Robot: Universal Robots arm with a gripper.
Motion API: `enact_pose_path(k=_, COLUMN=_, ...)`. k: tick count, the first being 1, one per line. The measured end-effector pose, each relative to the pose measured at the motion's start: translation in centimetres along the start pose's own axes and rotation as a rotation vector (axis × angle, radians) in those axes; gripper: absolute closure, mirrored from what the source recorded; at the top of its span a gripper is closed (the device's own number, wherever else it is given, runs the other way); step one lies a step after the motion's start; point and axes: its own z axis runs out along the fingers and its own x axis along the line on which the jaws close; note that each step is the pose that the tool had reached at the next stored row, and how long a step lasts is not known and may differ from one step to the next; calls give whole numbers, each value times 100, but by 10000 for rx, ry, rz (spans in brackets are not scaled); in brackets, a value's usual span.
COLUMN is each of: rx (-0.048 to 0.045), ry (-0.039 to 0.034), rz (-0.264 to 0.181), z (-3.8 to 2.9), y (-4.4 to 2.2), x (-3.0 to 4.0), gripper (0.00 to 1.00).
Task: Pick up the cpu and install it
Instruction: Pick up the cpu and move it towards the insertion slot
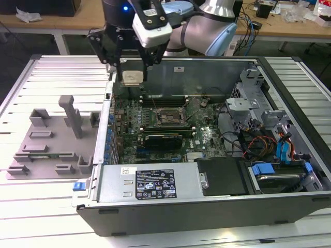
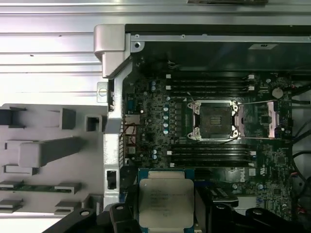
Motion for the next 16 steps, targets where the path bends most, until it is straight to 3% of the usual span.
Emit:
enact_pose_path(k=2, rx=0, ry=0, rz=0, z=-1, y=1, x=-145, gripper=45)
enact_pose_path(k=5, rx=0, ry=0, rz=0, z=-1, y=1, x=-262, gripper=45)
enact_pose_path(k=8, rx=-1, ry=0, rz=-1, z=-2, y=2, x=-476, gripper=45)
enact_pose_path(k=10, rx=1, ry=0, rz=0, z=-3, y=3, x=-576, gripper=45)
enact_pose_path(k=14, rx=0, ry=0, rz=1, z=-2, y=3, x=-605, gripper=45)
enact_pose_path(k=16, rx=0, ry=-33, rz=-2, z=20, y=2, x=-607, gripper=45)
